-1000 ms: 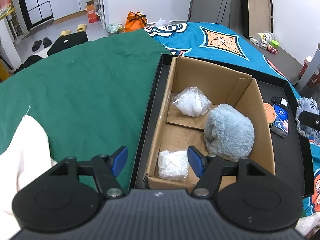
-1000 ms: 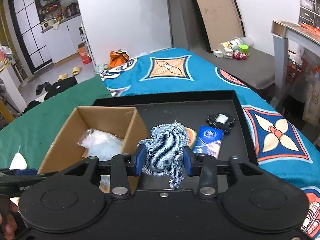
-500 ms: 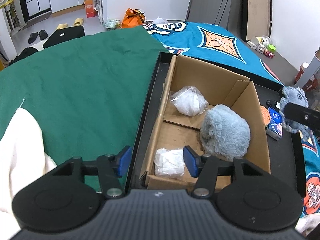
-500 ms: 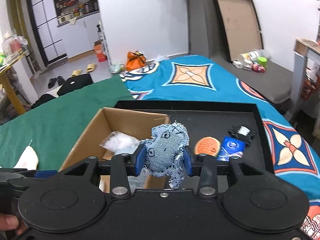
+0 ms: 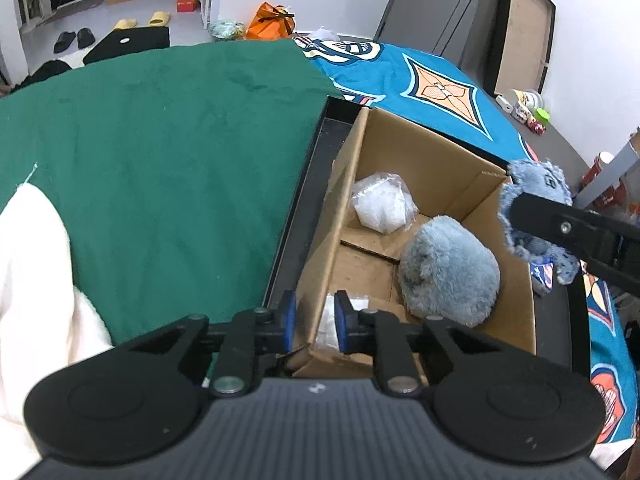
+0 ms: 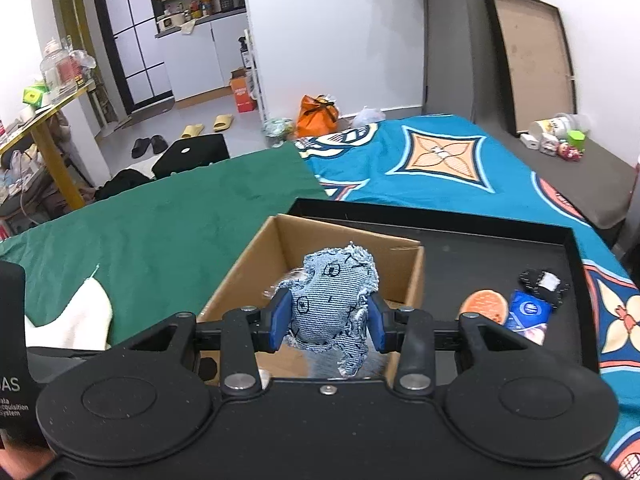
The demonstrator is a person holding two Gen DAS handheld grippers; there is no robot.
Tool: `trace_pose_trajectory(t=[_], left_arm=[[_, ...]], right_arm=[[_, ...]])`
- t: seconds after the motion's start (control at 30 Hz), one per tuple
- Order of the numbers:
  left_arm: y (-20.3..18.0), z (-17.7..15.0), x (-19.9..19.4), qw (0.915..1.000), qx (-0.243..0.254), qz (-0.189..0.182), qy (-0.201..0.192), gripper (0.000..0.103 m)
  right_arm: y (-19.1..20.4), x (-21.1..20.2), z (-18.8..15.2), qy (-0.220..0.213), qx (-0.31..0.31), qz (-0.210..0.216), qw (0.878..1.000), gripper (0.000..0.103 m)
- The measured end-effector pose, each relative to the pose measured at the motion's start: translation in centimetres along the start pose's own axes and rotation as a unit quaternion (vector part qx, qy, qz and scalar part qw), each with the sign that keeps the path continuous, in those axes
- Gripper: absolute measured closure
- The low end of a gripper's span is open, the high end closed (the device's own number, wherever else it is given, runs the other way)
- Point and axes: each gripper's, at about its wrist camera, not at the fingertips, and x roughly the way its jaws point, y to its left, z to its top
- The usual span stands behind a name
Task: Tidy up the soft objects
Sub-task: 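Carry the denim plush with the right gripper into the box and release, then reach the right gripper to the blue Vinda tissue pack and grasp it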
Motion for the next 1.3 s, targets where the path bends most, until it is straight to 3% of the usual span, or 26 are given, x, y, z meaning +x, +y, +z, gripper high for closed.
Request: trace_pose_trajectory(t=[0.23,0.33,0.4,0.47,0.67,0.83,1.3], left_arm=[[0.4,0.0,0.2,0.9999,-0.008,-0.007,0.003,0.085],[0.7,0.1,0.2,0.9998,-0.014,-0.009,0.005,0.085],[0.6,0.1,0.2,0.9999,-0.013,-0.008,0.004,0.085],[0.4,0.0,0.1,0.9999,-0.009,-0.006,0.003,0.085],[-0.1,0.0,-0.2,0.9999,0.004,0.008,-0.005,0.084],[-1.0,-0.1,-0.5,0.9994,0.024,0.026,-0.008,0.081],[-3.2,0.1,-0.9,0.9948,0.064,0.079,-0.012,0.048]], right_arm=[[1.6,0.6,0.8,0.001,-0.009,0.022,1.000,0.061],[2.1,0.4,1.2,-0.008,-0.007,0.047,0.999,0.052],[2.2,0.3,1.2,-0.010,-0.006,0.059,0.998,0.038],[2.0,0.2,1.1,-0.012,-0.006,0.055,0.998,0.032],[-0.1,-0.1,0.5,-0.001,0.011,0.041,0.999,0.032],[-2.4,-1.1,0.2,-0.004,0.015,0.020,1.000,0.026],[-9.3,-1.4,-1.7,0.000,0.044,-0.010,0.999,0.016]])
